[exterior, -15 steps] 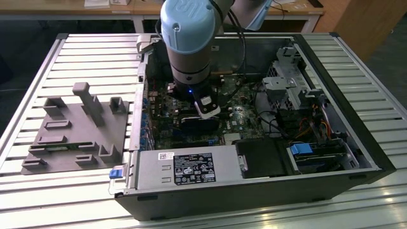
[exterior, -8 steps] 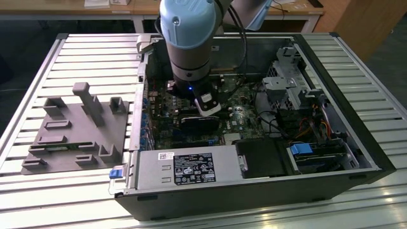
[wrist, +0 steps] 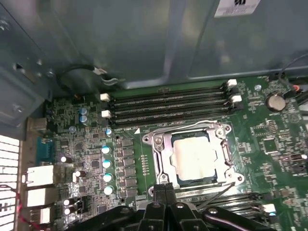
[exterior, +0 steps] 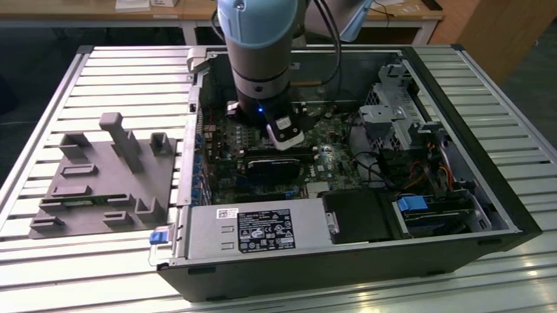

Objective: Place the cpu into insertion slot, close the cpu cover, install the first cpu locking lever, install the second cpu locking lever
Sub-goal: 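Install the second cpu locking lever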

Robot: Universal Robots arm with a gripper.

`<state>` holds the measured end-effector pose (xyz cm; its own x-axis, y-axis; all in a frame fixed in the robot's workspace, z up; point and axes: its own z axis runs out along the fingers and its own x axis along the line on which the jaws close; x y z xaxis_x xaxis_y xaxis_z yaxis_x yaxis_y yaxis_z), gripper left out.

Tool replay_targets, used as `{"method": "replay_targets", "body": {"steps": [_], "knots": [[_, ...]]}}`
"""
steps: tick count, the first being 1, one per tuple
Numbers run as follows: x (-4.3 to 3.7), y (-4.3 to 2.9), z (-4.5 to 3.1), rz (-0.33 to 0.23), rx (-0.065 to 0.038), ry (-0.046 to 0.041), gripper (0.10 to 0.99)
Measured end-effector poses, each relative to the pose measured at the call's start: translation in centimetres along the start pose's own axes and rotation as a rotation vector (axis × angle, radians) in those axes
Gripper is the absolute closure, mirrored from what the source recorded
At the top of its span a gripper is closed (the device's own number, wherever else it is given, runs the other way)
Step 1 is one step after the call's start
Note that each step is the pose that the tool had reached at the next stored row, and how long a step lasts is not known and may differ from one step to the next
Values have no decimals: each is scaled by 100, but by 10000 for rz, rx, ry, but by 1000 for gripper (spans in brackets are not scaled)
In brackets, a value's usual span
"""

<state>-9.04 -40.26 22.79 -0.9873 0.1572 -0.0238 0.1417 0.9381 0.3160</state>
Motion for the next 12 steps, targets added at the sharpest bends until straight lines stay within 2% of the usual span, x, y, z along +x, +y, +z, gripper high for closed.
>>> {"method": "replay_targets", "body": {"steps": [8, 10, 12], "knots": [[-5, 59, -177, -3, 26, -3, 984], [-7, 68, -199, -9, 125, -20, 984], [-13, 71, -210, -23, 327, -44, 984]]}}
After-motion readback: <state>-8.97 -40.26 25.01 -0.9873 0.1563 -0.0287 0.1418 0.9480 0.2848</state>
